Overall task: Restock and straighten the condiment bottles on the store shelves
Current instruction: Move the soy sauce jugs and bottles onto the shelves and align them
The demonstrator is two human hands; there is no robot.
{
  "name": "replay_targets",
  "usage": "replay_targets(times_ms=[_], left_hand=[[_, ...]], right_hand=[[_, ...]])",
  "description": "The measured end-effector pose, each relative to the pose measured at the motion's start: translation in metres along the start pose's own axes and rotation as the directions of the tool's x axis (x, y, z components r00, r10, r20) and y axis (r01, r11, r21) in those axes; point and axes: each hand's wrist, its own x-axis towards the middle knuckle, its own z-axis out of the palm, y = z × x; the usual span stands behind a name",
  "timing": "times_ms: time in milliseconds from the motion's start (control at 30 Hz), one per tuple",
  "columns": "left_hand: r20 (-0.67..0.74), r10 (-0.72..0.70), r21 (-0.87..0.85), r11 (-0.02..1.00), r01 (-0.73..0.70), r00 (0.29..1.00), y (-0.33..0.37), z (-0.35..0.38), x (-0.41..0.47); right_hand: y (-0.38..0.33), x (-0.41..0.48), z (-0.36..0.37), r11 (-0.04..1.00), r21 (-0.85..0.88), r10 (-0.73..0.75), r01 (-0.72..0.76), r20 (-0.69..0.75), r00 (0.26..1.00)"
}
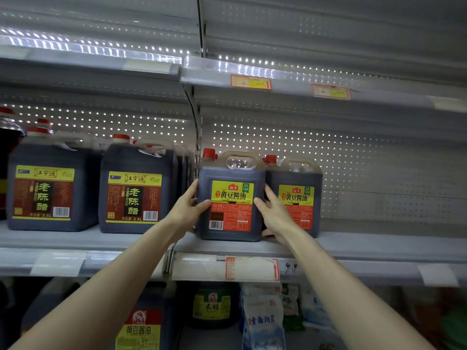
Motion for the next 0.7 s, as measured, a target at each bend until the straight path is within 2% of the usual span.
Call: replay_targets(times_ms=[333, 700], left_hand=[[-0.013, -0.022, -0.026, 0.999, 0.022, 1.0, -0.006, 0.001, 0.014], [-0.012, 0.015, -0.04, 0.999, -0.016, 1.0, -0.01, 0.002, 0.022]], right_hand=[[0.009, 0.017, 0.003, 1.0, 0.022, 0.019, -0.018, -0.024, 1.0], [0.011, 0.027, 0.011, 0.999, -0.005, 0.033, -0.034, -0.041, 0.999]])
